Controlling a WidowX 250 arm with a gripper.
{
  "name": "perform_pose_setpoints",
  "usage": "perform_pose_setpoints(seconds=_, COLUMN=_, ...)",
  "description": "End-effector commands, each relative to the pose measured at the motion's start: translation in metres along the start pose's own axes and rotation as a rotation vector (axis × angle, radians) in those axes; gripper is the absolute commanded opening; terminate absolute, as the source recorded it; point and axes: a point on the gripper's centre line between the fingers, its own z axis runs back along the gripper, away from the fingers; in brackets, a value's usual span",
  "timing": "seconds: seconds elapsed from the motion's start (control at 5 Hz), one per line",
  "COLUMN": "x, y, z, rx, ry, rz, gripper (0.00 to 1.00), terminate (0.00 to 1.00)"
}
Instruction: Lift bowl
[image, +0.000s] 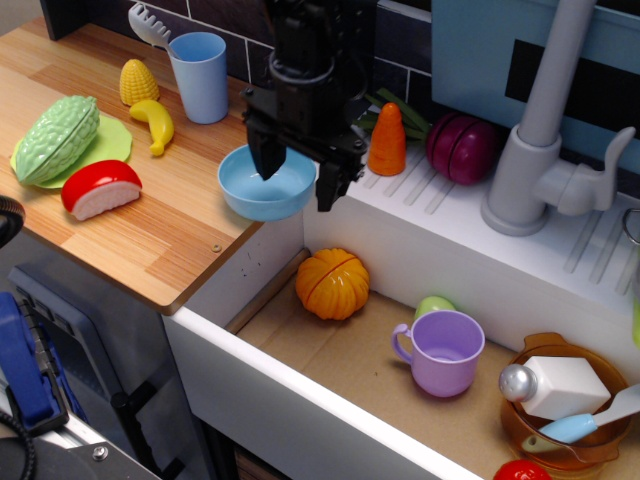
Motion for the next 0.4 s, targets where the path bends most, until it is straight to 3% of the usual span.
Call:
perform_pose_setpoints(seconds=0.0, x=0.0063, y=0.0061, z=-0.0027, rx=-0.004, ry=-0.007, rz=0.031, gripper=0.00, terminate=0.00)
perform_pose_setpoints(seconds=0.2, x=0.0075, y=0.0054, z=-0.0002, rx=-0.010, ry=0.002, rz=0.031, gripper=0.00, terminate=0.00)
